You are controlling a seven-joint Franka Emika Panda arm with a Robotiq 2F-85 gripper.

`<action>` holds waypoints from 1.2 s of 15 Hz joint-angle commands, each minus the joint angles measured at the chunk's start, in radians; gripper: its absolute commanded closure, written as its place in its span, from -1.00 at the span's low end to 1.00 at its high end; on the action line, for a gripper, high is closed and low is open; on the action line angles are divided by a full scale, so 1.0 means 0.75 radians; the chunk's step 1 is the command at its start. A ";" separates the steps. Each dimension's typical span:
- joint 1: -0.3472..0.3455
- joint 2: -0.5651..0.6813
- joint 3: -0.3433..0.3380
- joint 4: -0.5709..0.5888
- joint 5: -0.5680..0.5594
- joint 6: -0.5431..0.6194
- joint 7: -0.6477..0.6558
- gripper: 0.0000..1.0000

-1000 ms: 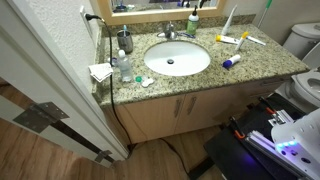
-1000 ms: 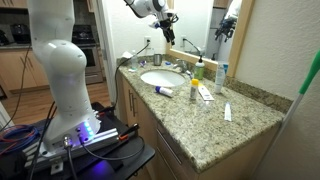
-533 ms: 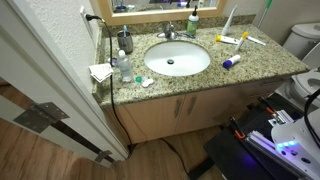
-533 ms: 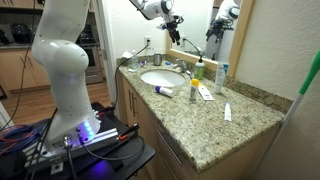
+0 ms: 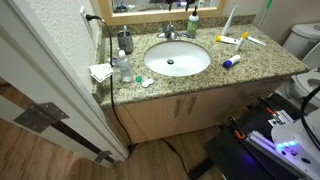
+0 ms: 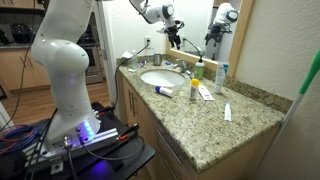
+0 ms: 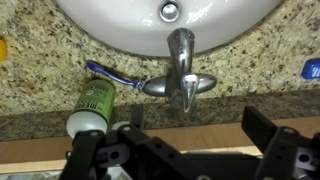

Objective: Open the faucet of the hand wash sink.

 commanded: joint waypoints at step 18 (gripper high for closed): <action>0.103 0.362 -0.176 0.275 0.060 0.052 -0.083 -1.00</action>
